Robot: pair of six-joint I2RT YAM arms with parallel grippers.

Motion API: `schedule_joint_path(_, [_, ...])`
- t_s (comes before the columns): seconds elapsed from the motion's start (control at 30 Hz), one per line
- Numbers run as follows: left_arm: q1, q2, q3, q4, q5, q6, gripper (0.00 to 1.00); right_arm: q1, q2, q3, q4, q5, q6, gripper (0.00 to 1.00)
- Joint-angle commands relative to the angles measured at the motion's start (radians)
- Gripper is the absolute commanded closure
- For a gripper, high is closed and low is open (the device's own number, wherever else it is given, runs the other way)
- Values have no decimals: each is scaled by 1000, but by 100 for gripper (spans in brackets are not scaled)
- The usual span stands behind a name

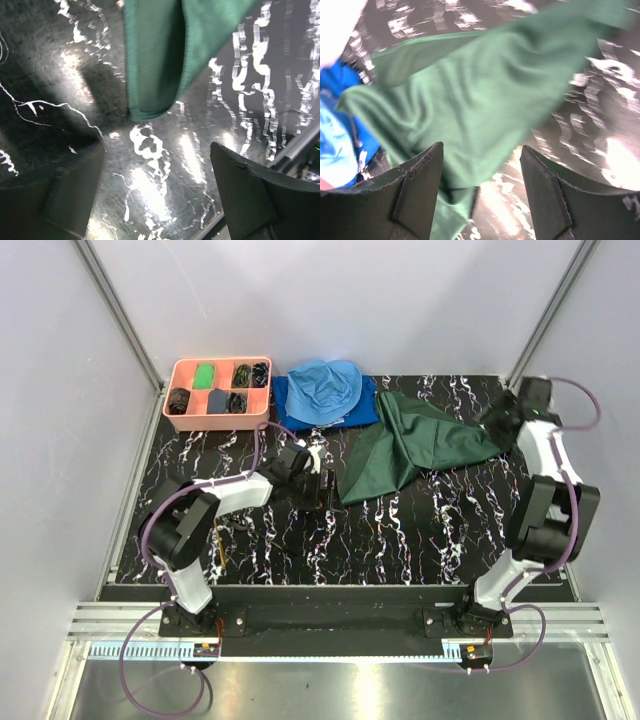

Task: Fold the napkin, place the utensils inside, and roll it up
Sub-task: Fold the napkin

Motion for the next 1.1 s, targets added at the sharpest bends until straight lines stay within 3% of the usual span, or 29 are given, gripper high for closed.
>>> schedule_joint_path(0.0, [-11,47,24,45,-58,0,12,-68,-37,-135,82,-104,15,28])
schedule_joint_path(0.3, [-37,116,44,68,-18,-18,22,-130,-15,-181,99,-147,27,29])
schedule_joint_path(0.43, [-43,141,45,67,-37,-32,32,-134,-14,-190,108,-158,30,29])
schedule_joint_path(0.53, [-46,162,50,47,-63,-41,51,-142,-12,-201,112,-151,25,29])
schedule_joint_path(0.6, [-48,173,51,41,-73,-40,71,-154,-9,-207,114,-150,21,29])
schedule_joint_path(0.73, [-43,153,47,30,-95,-27,99,-176,-6,-221,115,-141,7,29])
schedule_joint_path(1.07, [0,-60,-104,33,-87,-17,100,-216,47,-240,163,-75,-76,30])
